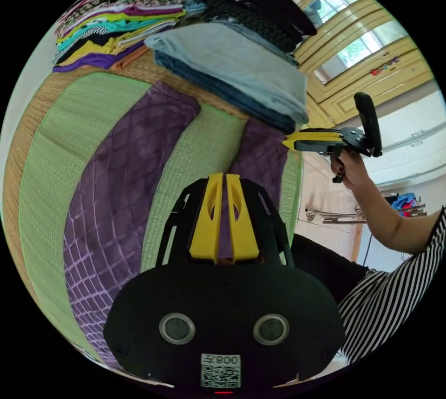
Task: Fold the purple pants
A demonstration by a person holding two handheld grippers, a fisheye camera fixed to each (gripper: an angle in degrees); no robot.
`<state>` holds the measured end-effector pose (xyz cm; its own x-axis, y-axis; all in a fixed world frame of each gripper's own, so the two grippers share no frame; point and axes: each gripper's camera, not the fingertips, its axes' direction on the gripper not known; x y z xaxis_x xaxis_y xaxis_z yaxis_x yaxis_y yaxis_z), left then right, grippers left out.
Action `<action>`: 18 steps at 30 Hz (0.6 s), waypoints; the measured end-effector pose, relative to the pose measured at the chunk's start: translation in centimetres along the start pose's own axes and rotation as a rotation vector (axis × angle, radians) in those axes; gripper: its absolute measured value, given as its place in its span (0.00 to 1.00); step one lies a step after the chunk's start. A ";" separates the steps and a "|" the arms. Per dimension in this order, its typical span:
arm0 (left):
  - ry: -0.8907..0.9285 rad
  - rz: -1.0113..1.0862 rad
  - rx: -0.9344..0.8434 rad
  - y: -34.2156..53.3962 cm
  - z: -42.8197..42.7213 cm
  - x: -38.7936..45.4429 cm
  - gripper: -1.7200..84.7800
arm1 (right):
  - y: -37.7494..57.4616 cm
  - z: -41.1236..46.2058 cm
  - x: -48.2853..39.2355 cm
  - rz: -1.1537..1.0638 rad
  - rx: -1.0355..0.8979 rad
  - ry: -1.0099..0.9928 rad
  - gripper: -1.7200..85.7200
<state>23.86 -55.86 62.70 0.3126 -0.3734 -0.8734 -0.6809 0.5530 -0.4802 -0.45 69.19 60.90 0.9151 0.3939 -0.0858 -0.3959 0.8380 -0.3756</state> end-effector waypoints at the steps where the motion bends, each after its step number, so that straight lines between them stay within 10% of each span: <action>1: 0.013 -0.014 0.016 0.6 -0.1 -0.2 0.04 | 0.0 0.0 0.3 0.009 0.005 -0.012 0.08; 18: -0.179 -0.388 0.094 13.1 -1.9 -7.6 0.03 | -4.6 -3.5 -4.2 -0.126 0.103 0.020 0.05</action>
<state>11.27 -47.20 63.24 0.6487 -0.4364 -0.6235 -0.4301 0.4657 -0.7734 -2.26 62.36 59.73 0.9591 0.2763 -0.0623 -0.2823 0.9149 -0.2885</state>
